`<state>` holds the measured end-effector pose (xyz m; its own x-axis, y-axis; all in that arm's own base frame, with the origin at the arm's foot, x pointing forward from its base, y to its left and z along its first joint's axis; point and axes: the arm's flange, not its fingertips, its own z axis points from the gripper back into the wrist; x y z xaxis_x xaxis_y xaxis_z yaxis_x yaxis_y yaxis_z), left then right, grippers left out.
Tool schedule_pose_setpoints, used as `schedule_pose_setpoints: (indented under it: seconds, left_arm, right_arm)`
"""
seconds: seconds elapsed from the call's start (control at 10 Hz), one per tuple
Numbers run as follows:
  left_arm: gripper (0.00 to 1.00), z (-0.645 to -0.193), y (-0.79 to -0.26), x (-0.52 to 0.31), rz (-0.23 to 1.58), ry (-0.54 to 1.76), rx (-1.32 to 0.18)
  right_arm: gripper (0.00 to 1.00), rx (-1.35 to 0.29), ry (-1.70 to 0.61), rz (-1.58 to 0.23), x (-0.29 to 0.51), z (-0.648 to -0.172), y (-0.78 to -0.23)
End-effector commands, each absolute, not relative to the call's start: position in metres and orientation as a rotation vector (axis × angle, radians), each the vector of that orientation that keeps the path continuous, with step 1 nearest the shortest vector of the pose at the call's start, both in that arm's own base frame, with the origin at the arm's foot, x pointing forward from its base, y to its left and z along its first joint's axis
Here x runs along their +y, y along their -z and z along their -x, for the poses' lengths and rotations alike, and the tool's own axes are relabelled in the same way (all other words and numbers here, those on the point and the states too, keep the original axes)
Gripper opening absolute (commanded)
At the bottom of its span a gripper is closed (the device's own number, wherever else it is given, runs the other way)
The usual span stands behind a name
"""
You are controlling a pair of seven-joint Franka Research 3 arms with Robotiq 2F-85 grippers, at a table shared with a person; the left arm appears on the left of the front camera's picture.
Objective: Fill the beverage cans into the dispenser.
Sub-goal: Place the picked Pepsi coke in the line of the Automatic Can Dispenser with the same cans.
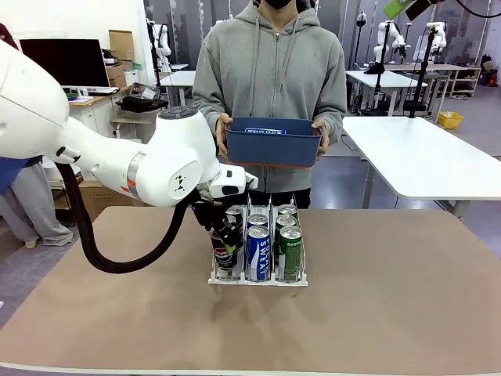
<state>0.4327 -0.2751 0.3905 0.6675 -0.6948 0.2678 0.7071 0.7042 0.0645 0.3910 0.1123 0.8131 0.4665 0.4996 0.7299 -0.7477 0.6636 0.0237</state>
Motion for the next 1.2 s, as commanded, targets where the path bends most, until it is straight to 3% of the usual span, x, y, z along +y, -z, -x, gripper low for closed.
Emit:
schedule_pose_setpoints:
  seconds: [0.0, 0.2, 0.3, 0.4, 0.5, 0.9, 1.1]
  left_arm:
    - [0.58, -0.453, -0.389, -0.278, 0.029, 0.771, -0.286]
    - [0.58, -0.456, -0.385, -0.281, 0.047, 0.772, -0.249]
    - [0.77, -0.455, -0.389, -0.279, 0.066, 0.767, -0.232]
    - [0.77, -0.45, -0.396, -0.281, 0.051, 0.742, -0.252]
    - [0.97, -0.444, -0.407, -0.279, 0.029, 0.724, -0.275]
    - [1.0, -0.404, -0.436, -0.268, 0.036, 0.654, -0.377]
    - [1.0, -0.37, -0.451, -0.279, 0.13, 0.665, -0.446]
  right_arm:
    - [1.0, -0.757, -0.785, -0.367, 0.112, -0.39, -0.812]
    - [1.0, -0.757, -0.785, -0.367, 0.112, -0.39, -0.812]
    - [1.0, -0.757, -0.785, -0.367, 0.112, -0.39, -0.812]
    - [1.0, -0.757, -0.785, -0.367, 0.112, -0.39, -0.812]
    - [1.0, -0.757, -0.785, -0.367, 0.112, -0.39, -0.812]
    - [1.0, -0.757, -0.785, -0.367, 0.112, -0.39, -0.812]
    - [1.0, -0.757, -0.785, -0.367, 0.112, -0.39, -0.812]
